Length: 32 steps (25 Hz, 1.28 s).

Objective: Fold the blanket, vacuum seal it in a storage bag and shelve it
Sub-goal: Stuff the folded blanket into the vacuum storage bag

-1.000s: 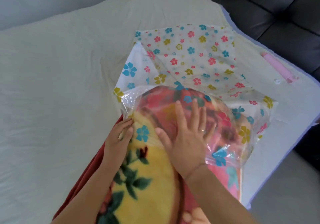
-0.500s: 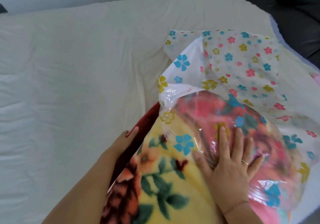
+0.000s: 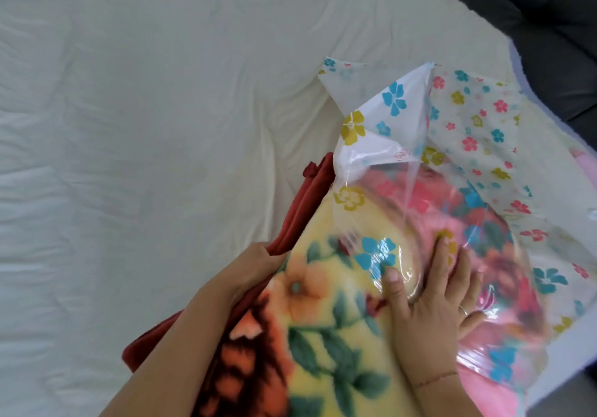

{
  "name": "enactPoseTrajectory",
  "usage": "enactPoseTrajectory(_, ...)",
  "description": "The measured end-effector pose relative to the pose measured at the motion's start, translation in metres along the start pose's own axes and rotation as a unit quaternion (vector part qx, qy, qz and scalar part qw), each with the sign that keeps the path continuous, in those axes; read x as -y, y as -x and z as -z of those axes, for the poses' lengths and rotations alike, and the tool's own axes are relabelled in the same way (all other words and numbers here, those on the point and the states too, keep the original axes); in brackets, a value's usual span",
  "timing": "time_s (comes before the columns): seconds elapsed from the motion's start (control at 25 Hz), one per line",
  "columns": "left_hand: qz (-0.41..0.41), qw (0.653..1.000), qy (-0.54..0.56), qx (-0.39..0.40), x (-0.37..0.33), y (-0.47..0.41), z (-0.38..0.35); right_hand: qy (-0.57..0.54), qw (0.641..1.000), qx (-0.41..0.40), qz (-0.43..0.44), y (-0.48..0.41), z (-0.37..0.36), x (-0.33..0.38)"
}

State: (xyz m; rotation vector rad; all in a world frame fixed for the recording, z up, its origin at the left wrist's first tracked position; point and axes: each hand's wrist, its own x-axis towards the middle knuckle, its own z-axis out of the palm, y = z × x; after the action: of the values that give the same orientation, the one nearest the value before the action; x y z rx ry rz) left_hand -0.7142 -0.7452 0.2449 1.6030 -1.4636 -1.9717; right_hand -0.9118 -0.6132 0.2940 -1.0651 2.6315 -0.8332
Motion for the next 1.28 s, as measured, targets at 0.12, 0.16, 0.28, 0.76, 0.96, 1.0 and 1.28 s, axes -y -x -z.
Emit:
enactPoseTrajectory(0.12,-0.028,0.997,0.067,-0.018,-0.022,0.033,-0.009,-0.06,0.998,-0.008,0.008,-0.001,0.003,0.011)
enactPoseTrajectory(0.16,-0.037,0.997,0.066,-0.033,-0.033,0.044,-0.009,-0.086,0.996,-0.01,0.006,-0.004,0.005,0.014)
enactPoseTrajectory(0.28,-0.078,0.993,0.031,-0.084,-0.073,0.074,0.001,-0.167,0.986,-0.003,0.025,-0.014,0.009,0.029)
enactPoseTrajectory(0.76,-0.252,0.881,-0.382,-0.116,-0.166,0.098,-0.102,-0.505,0.851,0.073,-0.124,-0.046,0.058,-0.067)
enactPoseTrajectory(0.96,-0.181,0.846,-0.498,-0.059,-0.126,0.12,-0.218,-0.555,0.777,0.072,-0.289,-0.041,0.11,-0.136)
enactPoseTrajectory(1.0,-0.189,0.829,-0.523,-0.058,-0.125,0.122,-0.23,-0.559,0.765,0.073,-0.31,-0.039,0.117,-0.147)
enactPoseTrajectory(1.28,-0.099,0.82,-0.495,0.269,-0.152,0.101,-0.236,-0.481,0.852,0.016,-0.205,-0.053,0.174,-0.179)
